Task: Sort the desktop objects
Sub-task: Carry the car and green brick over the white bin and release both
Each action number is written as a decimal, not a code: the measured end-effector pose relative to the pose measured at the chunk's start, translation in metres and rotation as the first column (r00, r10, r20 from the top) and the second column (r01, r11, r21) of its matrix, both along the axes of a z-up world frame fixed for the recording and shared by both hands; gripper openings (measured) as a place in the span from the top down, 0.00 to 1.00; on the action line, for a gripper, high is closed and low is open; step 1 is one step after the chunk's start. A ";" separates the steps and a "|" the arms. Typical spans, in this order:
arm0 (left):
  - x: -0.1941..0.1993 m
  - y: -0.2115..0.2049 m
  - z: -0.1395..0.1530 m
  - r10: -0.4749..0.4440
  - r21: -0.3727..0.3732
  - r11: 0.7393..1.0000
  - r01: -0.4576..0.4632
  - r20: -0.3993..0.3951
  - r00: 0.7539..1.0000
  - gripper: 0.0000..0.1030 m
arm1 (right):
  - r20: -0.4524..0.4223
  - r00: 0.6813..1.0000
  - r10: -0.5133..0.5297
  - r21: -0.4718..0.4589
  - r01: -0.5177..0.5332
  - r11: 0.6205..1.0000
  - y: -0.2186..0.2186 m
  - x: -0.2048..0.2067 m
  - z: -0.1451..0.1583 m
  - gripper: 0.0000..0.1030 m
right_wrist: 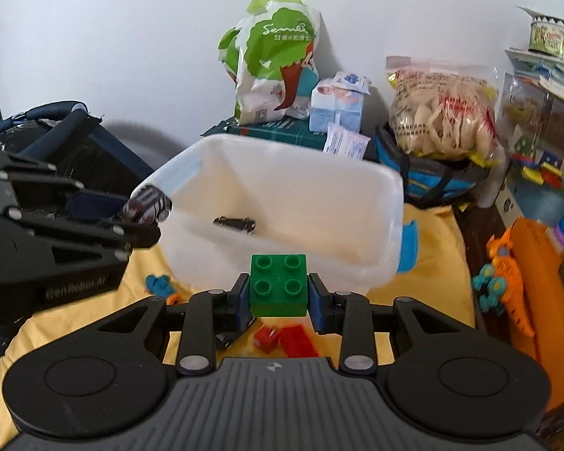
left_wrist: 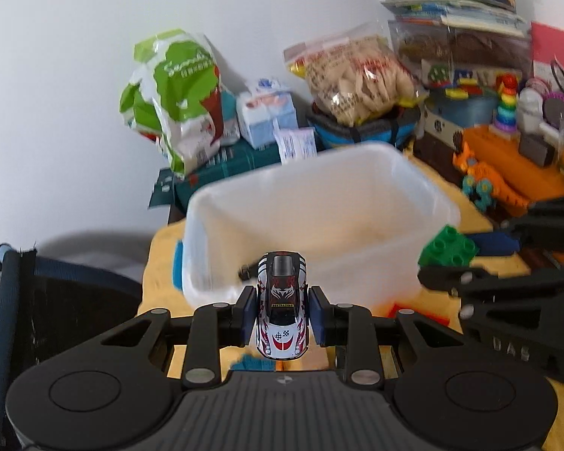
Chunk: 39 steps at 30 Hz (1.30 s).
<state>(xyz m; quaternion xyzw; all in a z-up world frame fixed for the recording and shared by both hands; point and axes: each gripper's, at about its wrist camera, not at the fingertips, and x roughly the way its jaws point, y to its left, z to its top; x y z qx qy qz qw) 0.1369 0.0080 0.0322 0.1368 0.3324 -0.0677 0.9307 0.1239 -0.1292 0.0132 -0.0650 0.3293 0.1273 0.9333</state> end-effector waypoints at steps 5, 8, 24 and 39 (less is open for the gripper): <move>0.026 -0.003 0.020 0.001 0.010 1.000 -0.002 0.044 0.999 0.68 | 0.022 1.000 0.009 -0.025 -0.008 1.000 0.000 0.015 0.013 0.66; 0.041 -0.006 0.024 0.006 0.013 1.000 -0.007 0.060 0.998 0.68 | 0.038 0.999 0.000 -0.015 0.001 1.000 -0.002 0.029 0.020 0.66; 0.117 -0.002 -0.041 0.079 0.035 0.996 -0.076 -0.101 0.992 0.66 | -0.029 0.998 -0.051 -0.014 0.050 0.999 0.003 0.095 -0.005 0.65; 0.089 0.032 -0.022 0.075 -0.085 0.993 -0.077 -0.025 0.997 0.42 | 0.107 0.989 -0.106 -0.026 0.110 0.994 0.003 0.062 0.012 0.46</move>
